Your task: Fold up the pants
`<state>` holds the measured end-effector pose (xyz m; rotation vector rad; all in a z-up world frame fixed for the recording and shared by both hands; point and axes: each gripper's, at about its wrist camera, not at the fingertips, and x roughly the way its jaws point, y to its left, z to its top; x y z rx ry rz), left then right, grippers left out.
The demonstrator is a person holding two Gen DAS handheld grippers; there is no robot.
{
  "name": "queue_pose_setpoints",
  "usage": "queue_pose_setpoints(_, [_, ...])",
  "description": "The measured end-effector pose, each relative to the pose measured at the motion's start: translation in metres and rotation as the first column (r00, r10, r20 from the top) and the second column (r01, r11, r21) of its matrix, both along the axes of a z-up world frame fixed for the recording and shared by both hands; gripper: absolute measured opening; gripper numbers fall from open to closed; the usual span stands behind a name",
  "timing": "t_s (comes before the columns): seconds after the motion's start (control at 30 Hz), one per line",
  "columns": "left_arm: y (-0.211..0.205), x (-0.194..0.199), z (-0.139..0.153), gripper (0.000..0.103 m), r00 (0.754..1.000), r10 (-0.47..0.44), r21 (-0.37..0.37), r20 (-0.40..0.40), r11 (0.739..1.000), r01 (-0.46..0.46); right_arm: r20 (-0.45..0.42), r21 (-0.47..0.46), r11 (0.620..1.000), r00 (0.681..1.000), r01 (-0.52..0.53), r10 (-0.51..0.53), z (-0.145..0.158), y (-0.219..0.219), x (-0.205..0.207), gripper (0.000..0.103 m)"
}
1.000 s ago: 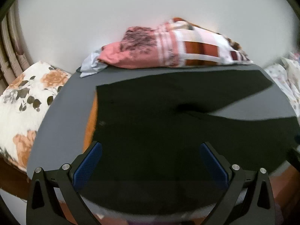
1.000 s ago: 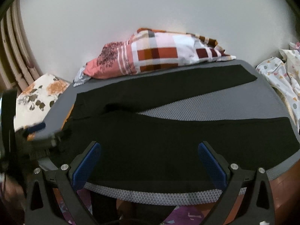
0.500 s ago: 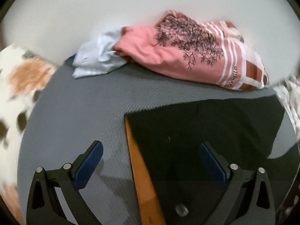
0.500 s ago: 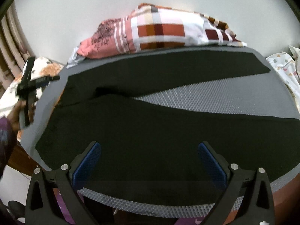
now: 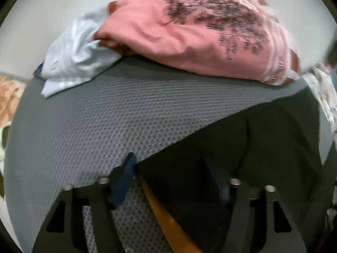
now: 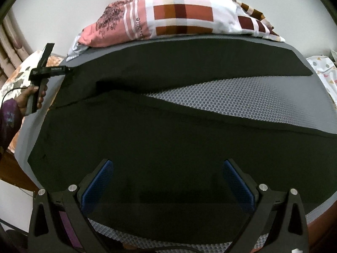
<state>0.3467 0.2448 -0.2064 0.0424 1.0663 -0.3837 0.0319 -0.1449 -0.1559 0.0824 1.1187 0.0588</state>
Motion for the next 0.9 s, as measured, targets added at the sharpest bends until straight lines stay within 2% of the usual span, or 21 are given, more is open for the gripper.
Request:
queue_pose_setpoints(0.1, [0.022,0.007,0.0,0.03,0.996,0.079,-0.11,-0.044,0.99,-0.084,-0.003,0.004,1.0,1.0,0.005,-0.005,-0.001,-0.001,0.0,0.103])
queue_pose_setpoints(0.13, [0.028,0.007,0.0,0.024,0.993,0.103,-0.131,-0.052,0.985,-0.109,-0.003,0.008,1.0,1.0,0.008,-0.008,0.0,-0.001,0.001,0.103])
queue_pose_setpoints(0.2, [0.025,0.0,0.003,0.015,0.994,0.107,-0.105,-0.025,0.988,-0.109,0.0,0.015,1.0,1.0,0.012,-0.012,0.0,-0.002,0.002,0.103])
queue_pose_setpoints(0.23, [0.019,-0.005,0.005,0.012,0.995,0.105,-0.067,-0.003,0.992,-0.105,0.001,0.016,1.0,1.0,0.012,-0.012,0.0,-0.002,0.003,0.103])
queue_pose_setpoints(0.33, [0.01,-0.019,0.013,0.01,0.992,0.115,-0.036,0.043,0.993,-0.113,0.004,0.015,1.0,1.0,0.008,-0.008,0.0,-0.001,0.004,0.103])
queue_pose_setpoints(0.47, [0.005,-0.043,0.032,0.01,0.984,0.147,-0.052,0.097,0.988,-0.142,0.024,0.029,1.0,1.0,0.011,-0.012,0.008,-0.003,0.012,0.103])
queue_pose_setpoints(0.6, [-0.005,-0.066,0.053,0.01,0.975,0.162,-0.074,0.155,0.986,-0.153,0.062,0.095,0.995,0.998,0.016,-0.022,0.022,-0.004,0.034,0.103])
queue_pose_setpoints(0.77, [-0.027,-0.126,0.084,0.01,0.955,0.185,-0.136,0.232,0.978,-0.156,0.107,0.251,0.968,0.994,-0.017,-0.011,0.037,-0.004,0.074,0.103])
queue_pose_setpoints(0.83, [-0.031,-0.152,0.094,0.01,0.949,0.191,-0.164,0.25,0.975,-0.153,0.107,0.351,0.936,0.994,-0.037,-0.001,0.038,-0.005,0.096,0.103])
queue_pose_setpoints(0.87, [-0.035,-0.164,0.097,0.01,0.947,0.191,-0.173,0.258,0.973,-0.149,0.095,0.434,0.9,0.996,-0.039,-0.002,0.037,-0.01,0.116,0.103])
queue_pose_setpoints(0.9, [-0.039,-0.181,0.102,0.01,0.943,0.192,-0.192,0.271,0.971,-0.143,0.087,0.472,0.881,0.996,-0.035,-0.007,0.034,-0.009,0.123,0.103])
